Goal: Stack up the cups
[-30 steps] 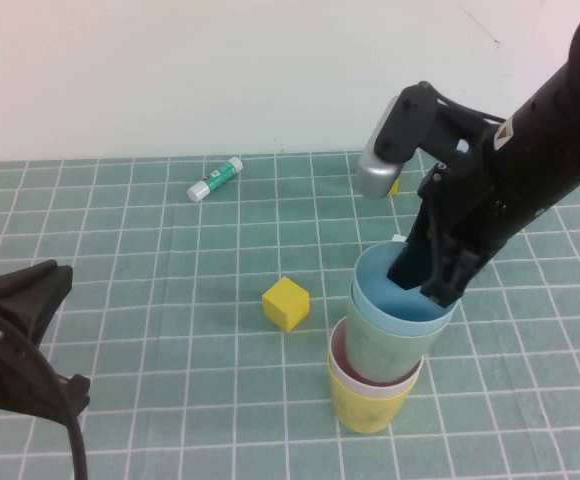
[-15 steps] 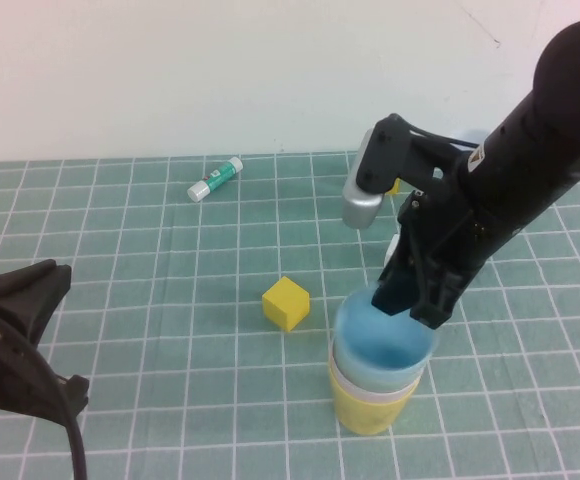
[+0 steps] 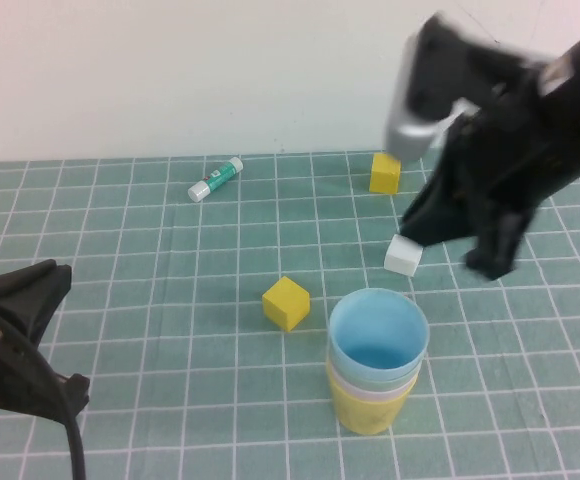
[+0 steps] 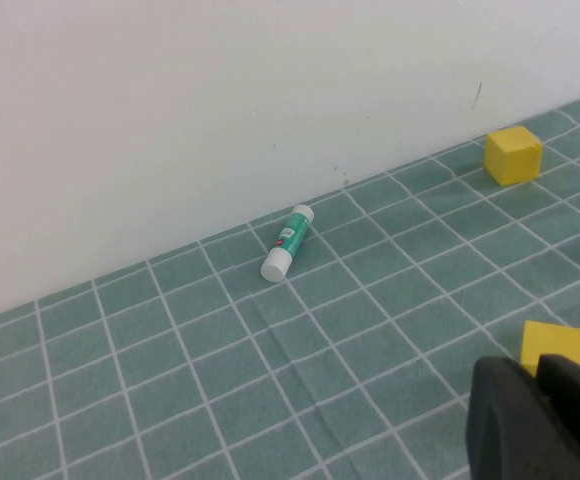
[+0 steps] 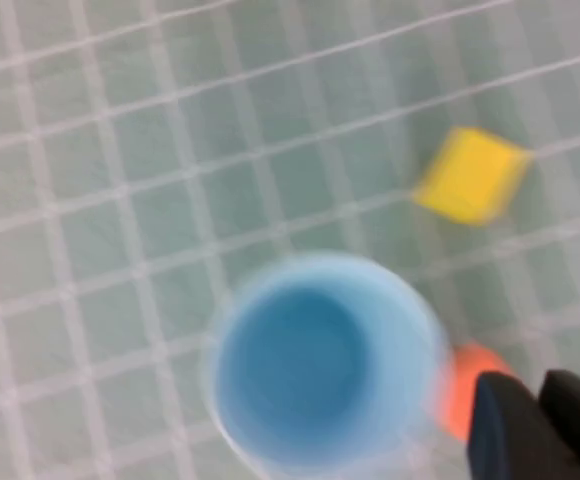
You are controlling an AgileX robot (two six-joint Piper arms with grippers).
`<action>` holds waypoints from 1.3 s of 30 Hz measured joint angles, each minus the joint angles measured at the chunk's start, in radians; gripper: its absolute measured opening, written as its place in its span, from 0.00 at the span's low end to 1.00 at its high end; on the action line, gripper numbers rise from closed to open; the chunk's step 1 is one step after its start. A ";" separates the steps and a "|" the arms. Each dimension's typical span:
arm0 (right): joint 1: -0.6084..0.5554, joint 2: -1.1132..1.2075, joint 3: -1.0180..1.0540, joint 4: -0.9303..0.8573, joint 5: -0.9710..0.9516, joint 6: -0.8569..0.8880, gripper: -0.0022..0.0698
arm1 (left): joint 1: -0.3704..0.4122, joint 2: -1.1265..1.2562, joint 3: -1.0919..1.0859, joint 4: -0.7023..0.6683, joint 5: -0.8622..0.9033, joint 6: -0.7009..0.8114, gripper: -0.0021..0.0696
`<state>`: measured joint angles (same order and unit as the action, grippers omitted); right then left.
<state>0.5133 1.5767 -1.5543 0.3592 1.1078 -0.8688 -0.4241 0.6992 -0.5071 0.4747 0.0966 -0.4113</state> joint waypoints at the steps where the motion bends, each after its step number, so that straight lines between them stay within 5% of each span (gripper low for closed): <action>1: 0.000 -0.036 -0.004 -0.043 0.002 0.011 0.09 | 0.000 0.000 0.000 0.000 0.000 -0.007 0.07; 9: 0.000 -0.320 0.090 -0.528 -0.005 0.261 0.04 | 0.000 0.000 0.000 -0.002 -0.034 -0.072 0.07; 14: 0.000 -0.568 0.341 -0.648 -0.097 0.430 0.04 | 0.000 0.000 0.000 -0.002 -0.044 -0.083 0.05; 20: 0.000 -0.833 0.696 -0.564 -0.257 0.514 0.04 | 0.000 0.000 0.002 -0.002 -0.044 -0.083 0.03; 28: 0.000 -1.077 1.072 -0.330 -0.445 0.422 0.04 | 0.000 -0.002 0.040 -0.002 -0.063 -0.082 0.03; 39: 0.000 -1.131 1.223 -0.249 -0.474 0.413 0.03 | 0.000 -0.002 0.054 0.008 -0.090 -0.080 0.03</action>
<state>0.5138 0.4452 -0.3318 0.1105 0.6339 -0.4554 -0.4241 0.6977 -0.4534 0.4826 0.0066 -0.4909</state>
